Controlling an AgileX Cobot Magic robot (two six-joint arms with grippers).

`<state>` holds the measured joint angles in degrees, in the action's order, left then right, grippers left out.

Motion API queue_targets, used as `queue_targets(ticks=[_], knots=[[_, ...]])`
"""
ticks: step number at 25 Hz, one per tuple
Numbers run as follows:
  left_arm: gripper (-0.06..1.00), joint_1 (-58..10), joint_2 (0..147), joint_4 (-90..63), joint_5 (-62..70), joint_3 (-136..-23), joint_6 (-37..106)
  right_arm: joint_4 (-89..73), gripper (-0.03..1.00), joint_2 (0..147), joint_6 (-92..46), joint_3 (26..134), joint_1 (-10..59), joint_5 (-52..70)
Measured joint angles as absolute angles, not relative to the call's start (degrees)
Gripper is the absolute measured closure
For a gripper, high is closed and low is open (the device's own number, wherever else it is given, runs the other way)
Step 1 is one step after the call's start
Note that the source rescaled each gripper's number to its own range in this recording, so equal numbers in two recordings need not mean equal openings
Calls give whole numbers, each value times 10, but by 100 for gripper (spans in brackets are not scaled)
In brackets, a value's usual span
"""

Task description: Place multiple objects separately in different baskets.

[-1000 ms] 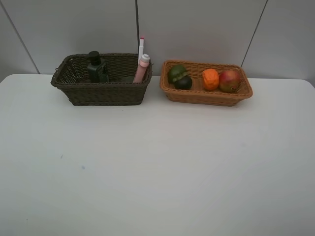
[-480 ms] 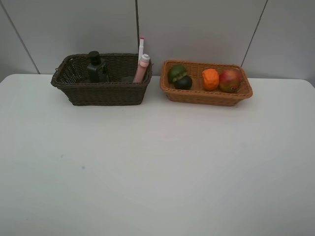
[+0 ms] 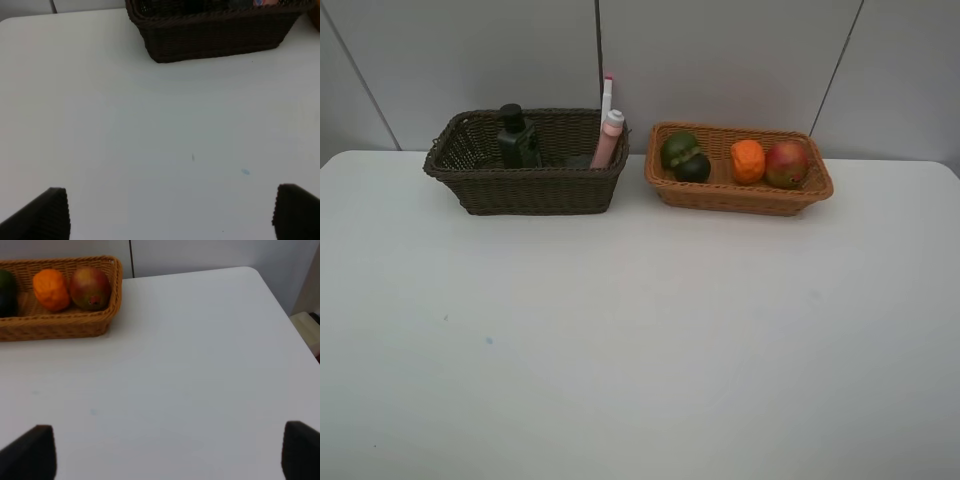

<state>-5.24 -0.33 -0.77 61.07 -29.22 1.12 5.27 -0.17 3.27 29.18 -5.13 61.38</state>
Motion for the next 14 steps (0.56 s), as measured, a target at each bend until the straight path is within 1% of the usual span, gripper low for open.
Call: queue_targets(ticks=[14], knots=[[-6,-52,-3,-8,611,-292,11,53,-3,-2,33,292,-51,614]])
